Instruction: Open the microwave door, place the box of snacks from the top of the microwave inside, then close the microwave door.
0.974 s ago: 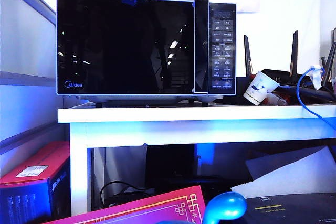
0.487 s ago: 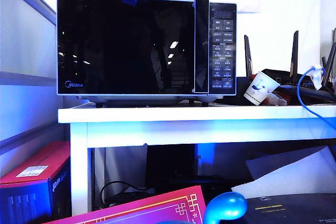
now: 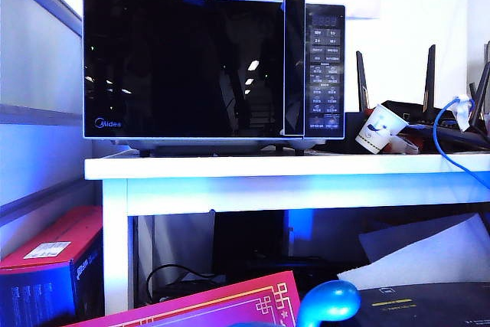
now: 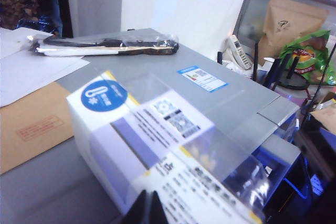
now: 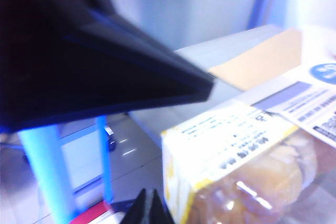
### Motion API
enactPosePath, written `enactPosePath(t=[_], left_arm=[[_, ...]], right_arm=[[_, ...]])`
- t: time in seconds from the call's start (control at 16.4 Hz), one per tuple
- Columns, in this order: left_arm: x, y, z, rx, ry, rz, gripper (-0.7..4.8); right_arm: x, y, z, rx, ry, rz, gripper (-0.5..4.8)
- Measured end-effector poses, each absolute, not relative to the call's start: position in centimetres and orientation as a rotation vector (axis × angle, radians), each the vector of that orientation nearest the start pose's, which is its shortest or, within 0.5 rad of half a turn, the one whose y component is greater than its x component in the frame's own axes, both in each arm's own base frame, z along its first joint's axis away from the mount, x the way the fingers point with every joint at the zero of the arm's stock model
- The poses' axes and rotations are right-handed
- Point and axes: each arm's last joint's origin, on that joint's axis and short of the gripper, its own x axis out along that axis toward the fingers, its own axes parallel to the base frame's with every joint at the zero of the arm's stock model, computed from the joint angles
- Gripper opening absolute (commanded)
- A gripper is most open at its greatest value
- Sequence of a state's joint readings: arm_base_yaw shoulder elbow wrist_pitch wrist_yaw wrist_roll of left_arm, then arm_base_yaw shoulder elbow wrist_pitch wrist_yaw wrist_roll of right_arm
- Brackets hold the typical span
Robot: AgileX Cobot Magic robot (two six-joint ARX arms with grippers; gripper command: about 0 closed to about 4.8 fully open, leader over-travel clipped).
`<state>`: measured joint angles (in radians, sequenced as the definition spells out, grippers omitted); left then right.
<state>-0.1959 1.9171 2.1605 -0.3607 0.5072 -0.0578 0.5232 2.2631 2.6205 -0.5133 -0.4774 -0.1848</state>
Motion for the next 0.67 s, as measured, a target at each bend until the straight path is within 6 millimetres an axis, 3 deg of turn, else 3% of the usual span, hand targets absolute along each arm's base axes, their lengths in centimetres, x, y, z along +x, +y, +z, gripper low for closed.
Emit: enactPosePath(t=[0.24,0.43,0.67], left_arm=[[41.1,-9.6,46.2,-0.072,0.129,-0.699,-0.06],[40.4,-9.4,47.2,-0.067,0.095,-0.701,-0.06],[40.4,-9.4,47.7,-0.059,0.040,-0.703,-0.06]], right_arm=[[42.9,26.2,42.0,-0.176,0.075,0.979,-0.05],[42.6,26.0,42.3,-0.174,0.066,0.999,-0.05],[39.2,23.8,46.7,-0.195,0.038,1.020,-0.05]])
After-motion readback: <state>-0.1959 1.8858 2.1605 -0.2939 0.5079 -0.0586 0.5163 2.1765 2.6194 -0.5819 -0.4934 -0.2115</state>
